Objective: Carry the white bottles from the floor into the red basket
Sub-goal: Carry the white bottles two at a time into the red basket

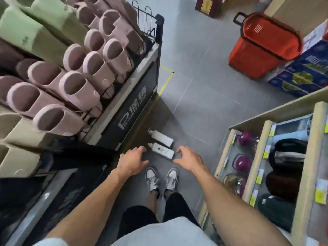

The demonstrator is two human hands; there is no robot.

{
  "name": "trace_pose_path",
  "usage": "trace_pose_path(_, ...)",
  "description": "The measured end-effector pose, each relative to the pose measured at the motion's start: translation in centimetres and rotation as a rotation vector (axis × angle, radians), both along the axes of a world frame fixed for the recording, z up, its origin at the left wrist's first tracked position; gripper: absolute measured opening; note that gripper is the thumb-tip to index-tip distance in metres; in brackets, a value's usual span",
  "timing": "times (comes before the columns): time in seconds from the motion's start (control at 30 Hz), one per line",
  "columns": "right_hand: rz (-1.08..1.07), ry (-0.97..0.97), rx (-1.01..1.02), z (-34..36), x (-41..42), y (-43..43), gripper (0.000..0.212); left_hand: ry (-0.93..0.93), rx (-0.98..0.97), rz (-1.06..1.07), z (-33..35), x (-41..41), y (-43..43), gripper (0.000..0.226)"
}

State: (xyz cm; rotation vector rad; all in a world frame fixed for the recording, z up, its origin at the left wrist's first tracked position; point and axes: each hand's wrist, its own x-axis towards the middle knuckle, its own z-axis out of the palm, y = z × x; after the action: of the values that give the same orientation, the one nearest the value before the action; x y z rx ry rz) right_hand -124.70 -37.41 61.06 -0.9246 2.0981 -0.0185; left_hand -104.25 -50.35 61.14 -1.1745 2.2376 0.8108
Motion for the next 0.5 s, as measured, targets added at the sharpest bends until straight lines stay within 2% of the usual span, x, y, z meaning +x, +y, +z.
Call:
trace_pose_path(0.17, -0.053, -0.047, 0.035, -8.7, -1.8, -0.9, 0.049, 0.037, -0.071, 0.239, -8.6, -0.5, 0.8, 0.046)
trace_pose_path(0.3, -0.072, -0.032, 0.035, -16.0, -3.6, -2.5, 0.049, -0.007, -0.089, 0.379, -15.9, -1.8, 1.4, 0.049)
trace_pose_path(0.5, -0.053, -0.017, 0.046, -26.5, -6.3, -5.8, 0.049, -0.111, 0.037, 0.476, -27.1, -4.3, 1.0, 0.050)
